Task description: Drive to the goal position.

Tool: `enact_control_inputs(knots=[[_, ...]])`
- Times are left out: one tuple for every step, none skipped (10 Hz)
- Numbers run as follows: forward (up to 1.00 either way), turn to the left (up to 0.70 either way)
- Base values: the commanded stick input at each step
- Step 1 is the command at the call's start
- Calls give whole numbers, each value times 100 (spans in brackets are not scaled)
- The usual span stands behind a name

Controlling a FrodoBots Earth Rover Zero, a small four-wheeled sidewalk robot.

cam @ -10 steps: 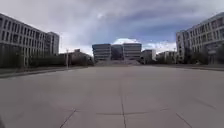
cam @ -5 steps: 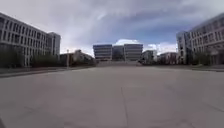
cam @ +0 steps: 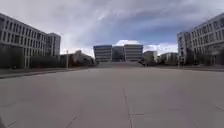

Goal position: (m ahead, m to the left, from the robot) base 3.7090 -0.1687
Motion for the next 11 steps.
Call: enact_control_inputs(knots=[[85,2],[85,3],[85,3],[85,3],[85,3],[85,3],[85,2],[85,2],[85,2],[85,2],[85,1]])
